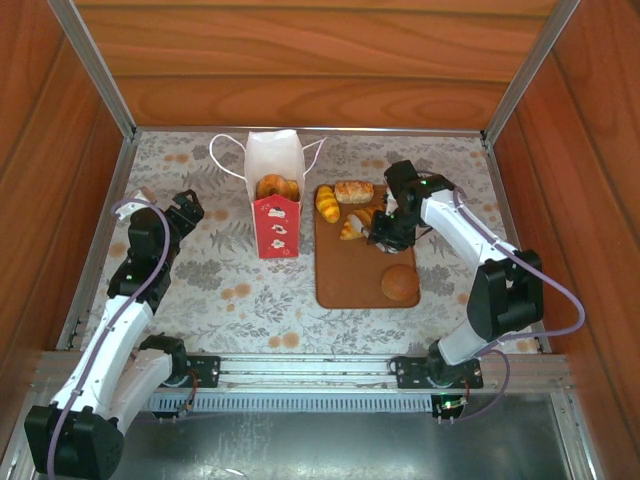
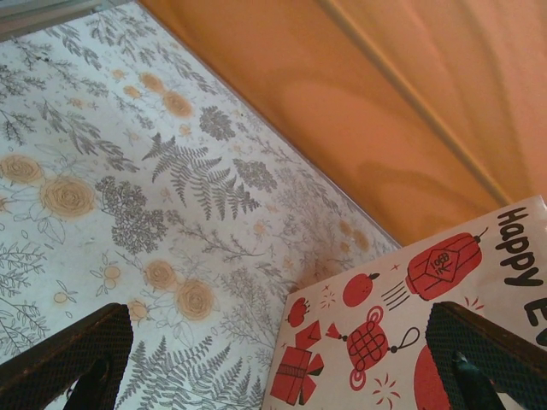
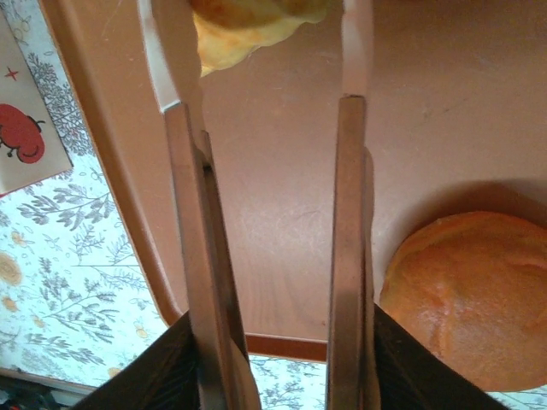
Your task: Place the fake bread into the paper bag
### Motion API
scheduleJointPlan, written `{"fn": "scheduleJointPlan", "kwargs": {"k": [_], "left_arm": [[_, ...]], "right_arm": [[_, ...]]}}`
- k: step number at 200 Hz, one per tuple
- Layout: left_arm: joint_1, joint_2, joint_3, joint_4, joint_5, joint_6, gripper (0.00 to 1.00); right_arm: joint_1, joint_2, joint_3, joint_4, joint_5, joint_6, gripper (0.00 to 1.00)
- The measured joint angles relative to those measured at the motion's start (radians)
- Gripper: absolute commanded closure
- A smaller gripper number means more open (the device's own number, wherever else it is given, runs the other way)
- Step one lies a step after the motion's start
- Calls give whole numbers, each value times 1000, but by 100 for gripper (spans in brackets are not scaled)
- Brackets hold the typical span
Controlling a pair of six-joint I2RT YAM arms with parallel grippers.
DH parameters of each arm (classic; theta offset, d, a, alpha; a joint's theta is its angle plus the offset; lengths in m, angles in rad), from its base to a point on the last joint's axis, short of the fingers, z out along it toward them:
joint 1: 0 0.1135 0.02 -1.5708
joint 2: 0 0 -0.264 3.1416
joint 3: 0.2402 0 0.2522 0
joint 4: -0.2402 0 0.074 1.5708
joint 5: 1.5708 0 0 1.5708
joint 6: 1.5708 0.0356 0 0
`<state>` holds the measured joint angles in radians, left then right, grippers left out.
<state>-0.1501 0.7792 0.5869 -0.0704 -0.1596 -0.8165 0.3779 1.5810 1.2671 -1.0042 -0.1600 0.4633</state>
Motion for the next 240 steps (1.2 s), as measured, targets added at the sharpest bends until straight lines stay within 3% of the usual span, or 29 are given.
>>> {"fn": "scheduleJointPlan", "kwargs": {"k": [27,77,139,166,196,240], "left_arm": [[0,-2,1,-14,1,14,6],[0,-2,72,-87,56,61,6],[-4,33,280,-171,344,129,11],[-72,118,361,-177,420,132,11],[-152,197,385,-176,428,120,11],[-169,242,374,-156,377,56,11]], "right_arm": [[0,-14,0,-12,15,-7,66],[0,-137,-6,-74,60,-21,68],[0,-286,84,-203,163,-86,69],[1,-312,206,-231,206,-117,69],[2,-326,304,-244,234,-142,69],[3,-330,343,-261,254,-164,70]]}}
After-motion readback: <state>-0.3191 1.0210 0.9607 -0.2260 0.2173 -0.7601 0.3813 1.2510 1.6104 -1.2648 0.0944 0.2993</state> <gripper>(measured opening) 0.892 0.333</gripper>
